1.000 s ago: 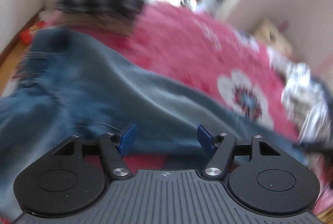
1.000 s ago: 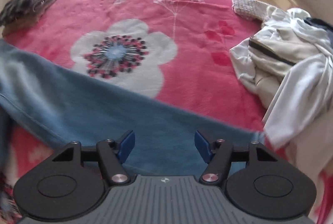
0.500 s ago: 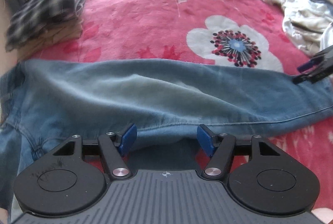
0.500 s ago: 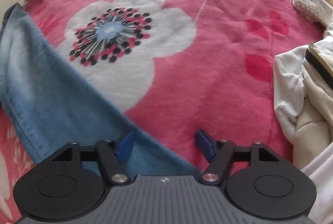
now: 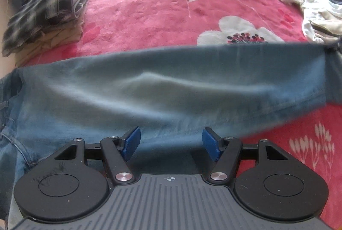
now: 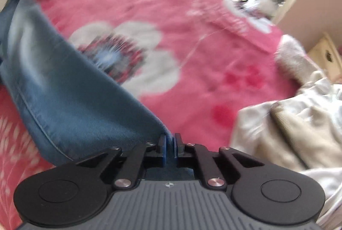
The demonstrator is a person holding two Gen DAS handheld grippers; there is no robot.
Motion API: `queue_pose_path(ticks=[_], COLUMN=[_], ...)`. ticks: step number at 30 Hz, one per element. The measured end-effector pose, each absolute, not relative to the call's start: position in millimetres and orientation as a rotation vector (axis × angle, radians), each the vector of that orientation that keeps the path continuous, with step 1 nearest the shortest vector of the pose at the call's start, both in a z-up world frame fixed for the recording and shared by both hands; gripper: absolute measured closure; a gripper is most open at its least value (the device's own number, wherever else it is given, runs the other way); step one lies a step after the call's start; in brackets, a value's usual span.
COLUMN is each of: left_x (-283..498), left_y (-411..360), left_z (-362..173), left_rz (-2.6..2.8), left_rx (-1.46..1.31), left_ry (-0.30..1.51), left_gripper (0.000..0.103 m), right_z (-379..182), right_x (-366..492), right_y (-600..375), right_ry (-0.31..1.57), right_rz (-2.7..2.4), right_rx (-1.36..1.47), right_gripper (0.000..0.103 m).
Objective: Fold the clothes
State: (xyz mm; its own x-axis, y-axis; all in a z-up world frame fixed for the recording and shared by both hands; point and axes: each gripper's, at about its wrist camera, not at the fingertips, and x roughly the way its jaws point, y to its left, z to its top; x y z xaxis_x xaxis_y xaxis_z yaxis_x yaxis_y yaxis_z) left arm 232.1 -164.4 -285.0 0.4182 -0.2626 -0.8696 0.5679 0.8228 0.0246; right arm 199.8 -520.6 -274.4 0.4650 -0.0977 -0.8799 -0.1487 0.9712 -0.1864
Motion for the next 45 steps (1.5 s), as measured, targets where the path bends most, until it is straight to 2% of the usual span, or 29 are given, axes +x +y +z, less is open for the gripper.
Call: queue_pose_path(ticks=[3, 9, 12, 16, 19, 25, 30, 33, 34, 39, 42, 44, 45], left_x=[240, 249, 247, 246, 245, 248, 249, 249, 248, 250, 251, 251, 251], left_y=[-167, -172, -172, -162, -158, -159, -160, -162, -163, -163, -164, -163, -162], left_z=[-289, -306, -303, -297, -297, -303, -308, -310, -311, -312, -313, -310, -308], left_rz=[-0.522, -0.508, -0.526, -0.529, -0.514, -0.467, -0.45, -0.45, -0.45, -0.451, -0.45, -0.453, -0.454], left_rx=[0.338, 0.345, 0.362, 0.325, 0.277, 0.266, 0.296, 0.321, 0.329, 0.336, 0.343, 0.34, 0.336], left_ry=[1.038, 1.12, 1.108, 1.094, 1.099, 1.11, 1.11, 1.11, 1.11, 1.116, 1.12, 1.126, 1.129], left_gripper=[0.038, 0.038, 0.038, 0.038, 0.038, 0.038, 0.038, 0.037, 0.037, 0.037, 0.037, 0.037, 0.037], right_z=[-275, -330, -302, -241, -237, -305, -355, -348, -340, -291, -302, -320, -325], right_x=[227, 253, 227, 144, 88, 38, 33, 41, 44, 61, 70, 74, 74], right_y=[-534, -547, -588, -629, -634, -624, -626, -617, -614, -600, -616, -623, -626], right_ry=[1.094, 1.217, 1.107, 0.893, 0.86, 0.884, 0.764, 0.737, 0.733, 0.715, 0.777, 0.832, 0.84], right_rz=[0.003, -0.181, -0.338, -0.454, -0.477, -0.631, -0.726, -0.729, -0.725, -0.773, -0.797, -0.812, -0.825], right_rx=[-0.234, -0.297, -0.046, 0.379, 0.651, 0.942, 1.093, 1.019, 0.984, 0.714, 0.716, 0.732, 0.746], right_gripper=[0.096, 0.09, 0.089, 0.08, 0.075, 0.066, 0.066, 0.092, 0.094, 0.095, 0.095, 0.092, 0.084])
